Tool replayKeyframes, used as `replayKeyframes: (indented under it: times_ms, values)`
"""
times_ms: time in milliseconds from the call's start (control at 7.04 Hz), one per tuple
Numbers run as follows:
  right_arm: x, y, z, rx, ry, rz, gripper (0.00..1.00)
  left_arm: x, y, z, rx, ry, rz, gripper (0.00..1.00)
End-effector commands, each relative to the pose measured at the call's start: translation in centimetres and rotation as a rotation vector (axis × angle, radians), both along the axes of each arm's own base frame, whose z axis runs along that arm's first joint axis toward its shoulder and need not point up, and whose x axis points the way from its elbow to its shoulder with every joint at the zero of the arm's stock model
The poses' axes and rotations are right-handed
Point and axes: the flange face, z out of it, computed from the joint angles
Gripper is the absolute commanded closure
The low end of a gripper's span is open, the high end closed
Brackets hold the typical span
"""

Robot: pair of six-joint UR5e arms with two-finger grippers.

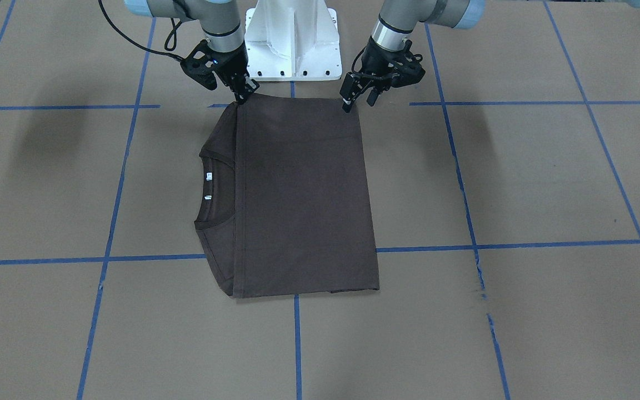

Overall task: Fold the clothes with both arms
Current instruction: 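Grasp the shirt edge nearest the robot with both grippers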

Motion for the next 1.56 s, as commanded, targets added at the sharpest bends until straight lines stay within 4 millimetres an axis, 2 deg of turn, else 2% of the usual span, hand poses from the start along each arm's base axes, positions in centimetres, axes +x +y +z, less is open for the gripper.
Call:
replayKeyframes:
  times_ms: [0, 142, 426, 852, 994, 1136, 1420]
  values:
    - [0.3, 0.0, -0.4, 0.001, -0.009, 0.001, 1.0, 0.8, 1.2, 0.7, -0.006, -0.014, 0.021, 0.26]
    - [0.3, 0.0, -0.4, 0.001, -0.009, 0.001, 1.0, 1.4, 2.2, 0.9, -0.006, -0.021, 0.04, 0.28]
    - [0.3, -0.1, -0.3, 0.0, -0.006, 0.002, 1.0, 1.7, 2.4, 0.8, -0.005, -0.019, 0.045, 0.36]
    - [0.3, -0.1, -0.3, 0.001, -0.007, 0.002, 1.0, 2.4, 2.6, 1.5, -0.001, -0.037, 0.054, 0.41]
    - [0.3, -0.1, -0.2, 0.0, -0.006, 0.002, 1.0, 2.4, 2.6, 1.5, -0.001, -0.037, 0.054, 0.55]
    - [0.3, -0.1, -0.3, 0.001, -0.007, 0.002, 1.0, 2.4, 2.6, 1.3, -0.001, -0.034, 0.055, 1.0]
    - [0.3, -0.1, -0.3, 0.0, -0.006, 0.002, 1.0, 2.1, 1.9, 1.0, 0.0, -0.028, 0.042, 1.0]
